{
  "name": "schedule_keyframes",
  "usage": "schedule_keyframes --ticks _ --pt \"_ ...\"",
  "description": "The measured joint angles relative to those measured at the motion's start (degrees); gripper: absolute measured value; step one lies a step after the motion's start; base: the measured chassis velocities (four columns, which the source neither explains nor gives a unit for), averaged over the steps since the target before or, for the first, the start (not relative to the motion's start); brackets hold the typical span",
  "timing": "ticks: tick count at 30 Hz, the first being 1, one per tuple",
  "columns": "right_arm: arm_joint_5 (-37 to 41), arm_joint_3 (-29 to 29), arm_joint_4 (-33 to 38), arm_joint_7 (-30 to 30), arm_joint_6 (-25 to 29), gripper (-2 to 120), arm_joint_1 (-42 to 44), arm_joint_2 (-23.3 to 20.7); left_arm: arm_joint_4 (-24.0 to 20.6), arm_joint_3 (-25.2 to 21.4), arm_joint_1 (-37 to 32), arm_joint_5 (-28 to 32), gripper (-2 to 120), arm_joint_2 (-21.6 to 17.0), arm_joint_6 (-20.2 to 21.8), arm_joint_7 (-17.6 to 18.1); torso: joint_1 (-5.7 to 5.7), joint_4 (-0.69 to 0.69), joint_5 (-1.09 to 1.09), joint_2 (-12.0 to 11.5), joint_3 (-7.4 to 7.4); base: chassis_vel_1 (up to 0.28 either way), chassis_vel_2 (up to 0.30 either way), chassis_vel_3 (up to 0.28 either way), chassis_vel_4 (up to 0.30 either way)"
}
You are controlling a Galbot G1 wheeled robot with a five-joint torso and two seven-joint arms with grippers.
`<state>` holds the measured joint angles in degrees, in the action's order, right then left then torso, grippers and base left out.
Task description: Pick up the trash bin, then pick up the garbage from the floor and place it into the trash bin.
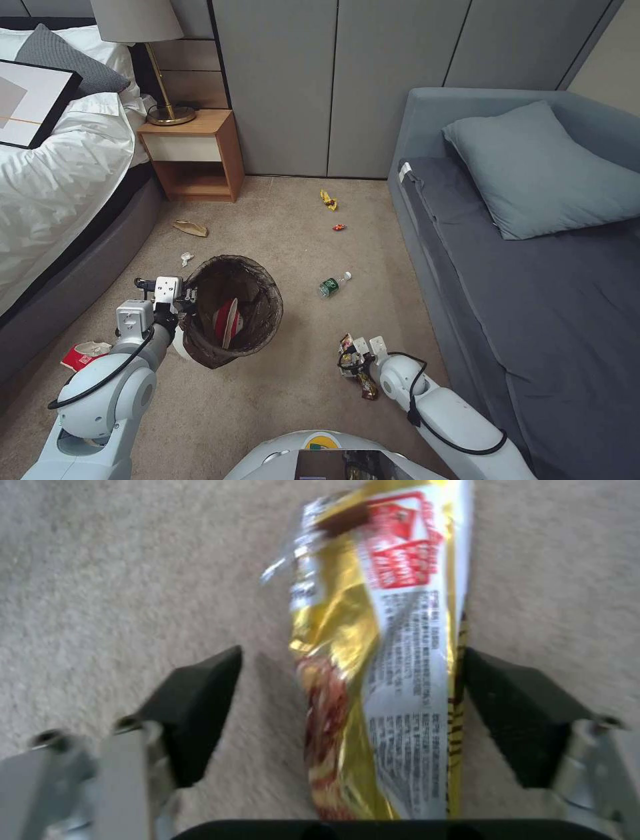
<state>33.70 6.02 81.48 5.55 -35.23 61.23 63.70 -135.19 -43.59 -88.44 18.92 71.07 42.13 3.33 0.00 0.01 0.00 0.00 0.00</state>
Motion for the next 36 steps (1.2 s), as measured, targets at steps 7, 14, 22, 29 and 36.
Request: schedule_keyframes --ticks 7,14,22,29,36 --pt "-0.93 -0.03 -0.92 -0.23 0.15 52 -0.09 1.08 0.17 0.01 0.02 0.02 7 -0.07 0.0 0.0 0.0 -0.04 -0.05 0.0 -0.01 0.0 0.0 0.0 0.0" --pt "-1.11 -0.04 -0.85 -0.4 0.19 26 0.1 1.06 0.4 0.19 0.19 0.01 7 -0.1 0.0 0.01 0.0 0.0 0.02 0.0 0.0 0.0 0.0 0.0 0.0" --pt "-1.08 -0.96 0.49 -0.47 0.01 0 1.28 -0.65 0.51 0.08 0.26 0.01 7 -0.06 0.0 0.04 0.0 0.01 0.03 0.0 0.0 0.0 0.0 0.0 0.0" --pt "-0.93 -3.46 2.95 -0.44 -0.03 0 2.57 -2.53 0.55 0.19 0.47 0.03 7 0.05 0.0 0.08 0.0 -0.01 0.01 0.0 0.0 0.0 0.0 0.0 0.0" --pt "-0.18 -8.81 10.62 -0.32 -0.33 0 5.81 -5.4 0.5 0.12 0.47 0.11 7 0.05 0.0 0.1 0.0 0.0 0.01 0.0 0.0 0.0 0.0 0.0 0.0"
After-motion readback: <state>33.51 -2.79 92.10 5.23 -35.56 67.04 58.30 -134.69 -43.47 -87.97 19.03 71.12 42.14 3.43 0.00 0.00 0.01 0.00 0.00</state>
